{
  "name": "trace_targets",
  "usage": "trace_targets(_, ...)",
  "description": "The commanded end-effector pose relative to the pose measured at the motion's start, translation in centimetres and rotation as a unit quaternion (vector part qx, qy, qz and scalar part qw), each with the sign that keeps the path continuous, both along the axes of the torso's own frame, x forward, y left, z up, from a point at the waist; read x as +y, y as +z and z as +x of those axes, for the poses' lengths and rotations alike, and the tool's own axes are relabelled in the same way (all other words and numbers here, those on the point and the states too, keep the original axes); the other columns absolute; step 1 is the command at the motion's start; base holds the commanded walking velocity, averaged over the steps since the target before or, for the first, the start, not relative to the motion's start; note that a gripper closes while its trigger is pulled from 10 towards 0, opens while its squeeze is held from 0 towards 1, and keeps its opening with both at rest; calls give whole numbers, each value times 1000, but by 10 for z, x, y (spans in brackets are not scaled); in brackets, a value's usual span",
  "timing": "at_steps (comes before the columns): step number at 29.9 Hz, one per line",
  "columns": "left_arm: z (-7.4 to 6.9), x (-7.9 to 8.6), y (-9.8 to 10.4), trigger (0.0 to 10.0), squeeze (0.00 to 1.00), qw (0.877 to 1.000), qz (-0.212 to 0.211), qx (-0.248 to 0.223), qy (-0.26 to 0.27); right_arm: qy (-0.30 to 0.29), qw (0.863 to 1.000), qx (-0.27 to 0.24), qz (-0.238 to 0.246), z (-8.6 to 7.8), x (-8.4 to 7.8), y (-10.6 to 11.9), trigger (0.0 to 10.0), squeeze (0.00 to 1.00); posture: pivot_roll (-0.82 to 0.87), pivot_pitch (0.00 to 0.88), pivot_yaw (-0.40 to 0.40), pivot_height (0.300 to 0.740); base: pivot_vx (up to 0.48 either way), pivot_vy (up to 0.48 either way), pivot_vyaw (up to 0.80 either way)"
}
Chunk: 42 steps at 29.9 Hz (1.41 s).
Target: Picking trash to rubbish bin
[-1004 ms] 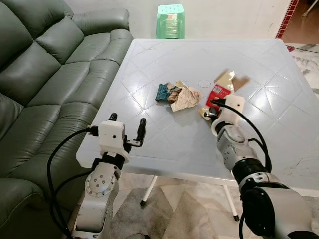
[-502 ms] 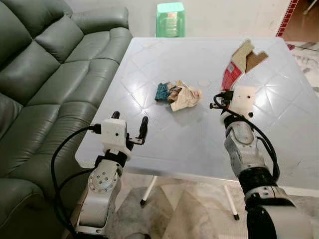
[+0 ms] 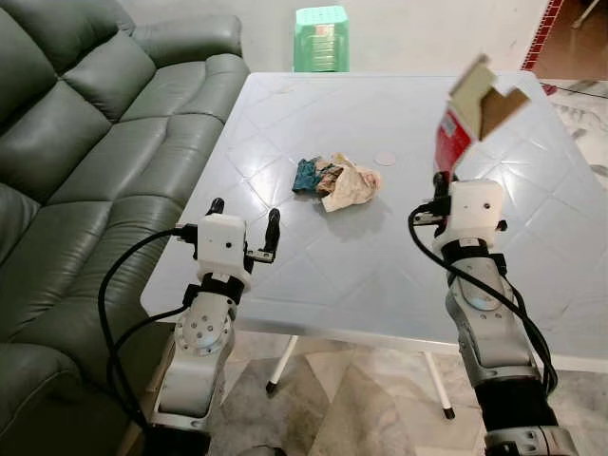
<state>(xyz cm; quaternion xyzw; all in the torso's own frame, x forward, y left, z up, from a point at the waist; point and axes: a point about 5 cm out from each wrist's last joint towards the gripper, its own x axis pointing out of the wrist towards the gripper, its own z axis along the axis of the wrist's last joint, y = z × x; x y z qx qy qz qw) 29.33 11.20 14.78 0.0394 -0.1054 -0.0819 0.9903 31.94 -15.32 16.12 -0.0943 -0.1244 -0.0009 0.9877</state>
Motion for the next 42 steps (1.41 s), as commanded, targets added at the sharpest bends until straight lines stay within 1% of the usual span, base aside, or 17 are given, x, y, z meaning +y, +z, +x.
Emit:
trace_targets(1, 1, -2, -2, 10000, 0, 1000, 4, 2, -1, 6, 1000, -4, -4, -1, 2, 5, 3059, 0, -27, 38, 49, 740, 0, 0, 0)
trace_targets(2, 1, -3, -2, 10000, 0, 1000, 4, 2, -2, 8, 1000, -3, -6, -2, 3, 5, 3137, 0, -27, 38, 49, 740, 0, 0, 0)
trace_targets(3, 1, -3, -2, 10000, 0, 1000, 2, 2, -3, 12, 1000, -1, -7, -2, 4, 6, 3451, 0, -28, 36, 48, 740, 0, 0, 0)
trace_targets(4, 1, -4, -3, 10000, 0, 1000, -2, 4, -6, 19, 1000, 1, -7, -2, 6, 8, 9490, 0, -26, 34, 47, 740, 0, -281, 0)
trace_targets(5, 1, -4, -3, 10000, 0, 1000, -2, 4, -6, 19, 1000, 1, -7, -2, 6, 8, 9490, 0, -26, 34, 47, 740, 0, -281, 0)
trace_targets(6, 1, -4, -4, 10000, 0, 1000, -3, 5, -6, 21, 1000, 1, -7, -2, 7, 8, 10000, 0, -26, 34, 46, 740, 0, -281, 0)
trace_targets(12, 2, -1, -5, 10000, 0, 1000, -6, 6, -3, 28, 1000, 9, -3, -1, 8, 11, 10000, 0, -24, 32, 42, 740, 0, -325, 0)
trace_targets(15, 1, 1, -9, 10000, 0, 1000, -12, 13, 1, 33, 999, 12, -4, -3, 10, 10, 10000, 0, -28, 32, 40, 740, 0, -336, 0)
trace_targets(33, 0, 2, -11, 10000, 0, 1000, -13, 14, 3, 42, 999, 19, -5, -4, 12, 10, 10000, 0, -28, 39, 37, 740, 0, -324, 0)
trace_targets(37, 0, 4, -11, 10000, 0, 999, -29, 13, 10, 48, 999, 19, -7, -4, 13, 11, 10000, 0, -28, 40, 35, 740, 0, 0, 0)
trace_targets(42, 1, 5, -11, 10000, 0, 1000, -25, 11, 14, 53, 998, 19, -8, -5, 14, 12, 10000, 0, -29, 41, 34, 740, 0, 0, 0)
